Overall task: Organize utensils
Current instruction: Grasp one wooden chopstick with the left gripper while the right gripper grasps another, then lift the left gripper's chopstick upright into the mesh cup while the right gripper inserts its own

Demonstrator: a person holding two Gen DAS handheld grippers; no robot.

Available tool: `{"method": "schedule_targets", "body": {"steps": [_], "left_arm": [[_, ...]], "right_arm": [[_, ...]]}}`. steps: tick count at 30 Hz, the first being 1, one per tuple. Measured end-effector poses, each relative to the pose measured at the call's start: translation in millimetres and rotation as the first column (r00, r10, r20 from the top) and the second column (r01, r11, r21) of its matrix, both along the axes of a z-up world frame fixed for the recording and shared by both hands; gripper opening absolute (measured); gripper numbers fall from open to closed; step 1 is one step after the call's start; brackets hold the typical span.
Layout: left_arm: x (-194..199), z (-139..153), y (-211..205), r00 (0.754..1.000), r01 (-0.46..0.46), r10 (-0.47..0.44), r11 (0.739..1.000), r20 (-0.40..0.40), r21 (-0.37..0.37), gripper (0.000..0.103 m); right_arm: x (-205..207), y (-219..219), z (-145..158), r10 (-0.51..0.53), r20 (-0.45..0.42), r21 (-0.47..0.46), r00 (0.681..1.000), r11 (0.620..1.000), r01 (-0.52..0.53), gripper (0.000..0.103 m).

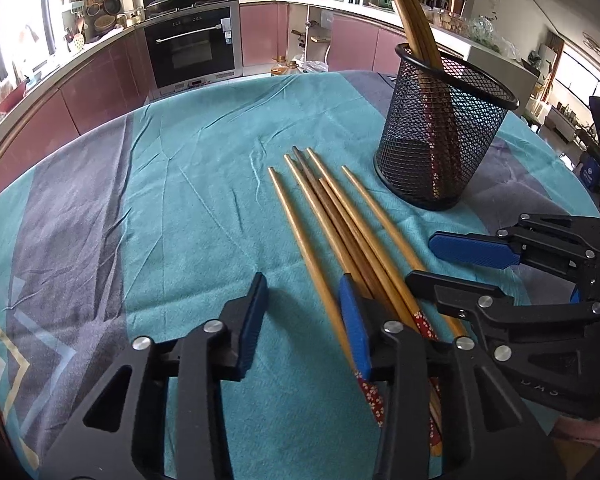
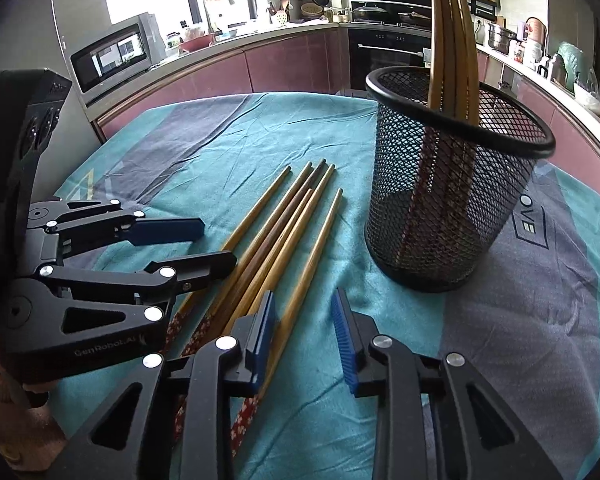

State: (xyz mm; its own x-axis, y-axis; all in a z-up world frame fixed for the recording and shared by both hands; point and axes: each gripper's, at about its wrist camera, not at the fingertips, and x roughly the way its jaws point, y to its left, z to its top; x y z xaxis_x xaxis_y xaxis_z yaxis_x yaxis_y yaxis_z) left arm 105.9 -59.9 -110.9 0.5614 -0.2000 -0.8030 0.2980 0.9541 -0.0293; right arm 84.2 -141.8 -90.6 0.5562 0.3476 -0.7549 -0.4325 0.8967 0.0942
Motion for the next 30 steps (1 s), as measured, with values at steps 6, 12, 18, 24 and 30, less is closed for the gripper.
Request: {"method": "schedule_targets", "body": {"steps": [6, 12, 18, 24, 30], "left_arm": [[9.8, 1.5, -3.8, 1.0, -0.014, 0.013, 1.0, -0.012, -0.019, 0.02], [8.5, 0.7, -2.0, 0.999, -0.03, 0.029, 0.997, -0.026, -0.066, 0.01], [4.1, 1.2, 4.4, 0.998, -0.051, 0.048, 0.995, -0.029, -0.091, 0.008], [-4.0, 8.0, 11.3, 0.999, -0.05, 0.049, 0.992, -0.017, -0.112, 0.008], [-13.4, 24.8, 16.8, 1.0, -0.023, 0.024, 0.986, 0.006, -0.163, 0.007]], "right_arm": [[8.4, -3.5, -0.3, -0.019, -0.011, 0.021, 1.0, 1.0, 0.019, 0.014], [9.7, -14.1, -0.9, -0.035, -0.033, 0.078, 0.999, 0.996, 0.038, 0.006], [8.4, -20.2, -0.5, -0.043, -0.041, 0.109, 0.998, 0.993, 0.048, 0.006], [2.7, -23.9, 4.7, -0.033, -0.033, 0.126, 0.999, 0.991, 0.037, 0.006], [-6.2, -31.3, 18.4, -0.011, -0.013, 0.178, 1.0, 0.984, 0.013, 0.006]]}}
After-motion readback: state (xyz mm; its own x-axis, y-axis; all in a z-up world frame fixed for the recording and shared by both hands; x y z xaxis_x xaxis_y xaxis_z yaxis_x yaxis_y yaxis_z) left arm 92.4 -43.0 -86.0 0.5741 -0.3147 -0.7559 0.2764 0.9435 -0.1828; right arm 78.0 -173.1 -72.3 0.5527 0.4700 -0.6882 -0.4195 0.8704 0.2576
